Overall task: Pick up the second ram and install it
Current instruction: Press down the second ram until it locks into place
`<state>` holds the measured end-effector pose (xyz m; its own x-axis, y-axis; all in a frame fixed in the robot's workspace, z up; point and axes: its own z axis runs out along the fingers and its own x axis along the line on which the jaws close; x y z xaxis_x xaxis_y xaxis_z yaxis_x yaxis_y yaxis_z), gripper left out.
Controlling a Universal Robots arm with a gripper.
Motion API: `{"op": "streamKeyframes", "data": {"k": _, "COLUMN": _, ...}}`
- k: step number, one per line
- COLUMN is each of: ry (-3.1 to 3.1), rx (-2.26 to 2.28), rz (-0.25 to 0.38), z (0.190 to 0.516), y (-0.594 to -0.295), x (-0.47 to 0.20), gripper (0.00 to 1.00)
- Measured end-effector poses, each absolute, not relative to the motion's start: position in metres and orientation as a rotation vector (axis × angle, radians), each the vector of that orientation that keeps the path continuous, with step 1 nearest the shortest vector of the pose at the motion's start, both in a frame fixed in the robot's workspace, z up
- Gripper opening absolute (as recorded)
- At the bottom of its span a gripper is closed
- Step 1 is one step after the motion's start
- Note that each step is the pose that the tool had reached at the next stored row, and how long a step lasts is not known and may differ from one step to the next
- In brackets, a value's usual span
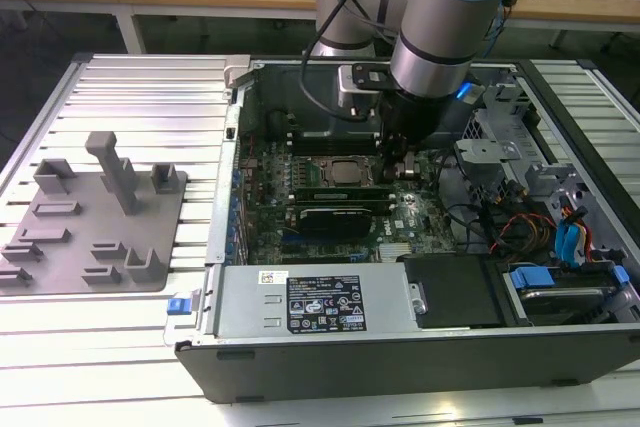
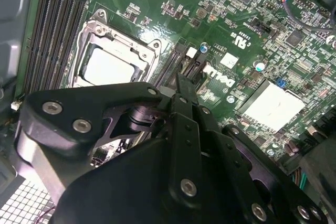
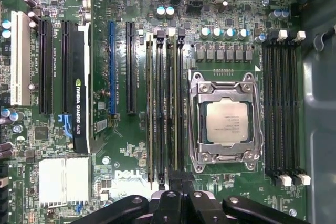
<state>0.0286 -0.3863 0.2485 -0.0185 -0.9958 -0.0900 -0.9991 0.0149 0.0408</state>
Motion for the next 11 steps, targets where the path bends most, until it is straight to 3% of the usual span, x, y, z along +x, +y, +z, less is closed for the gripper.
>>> {"op": "streamKeyframes", "data": {"k": 11, "ry": 2.212, "rx": -2.175, "rz": 0.143, "z": 0.2386, "y": -0.3863, "x": 0.0332, "gripper": 0.08}}
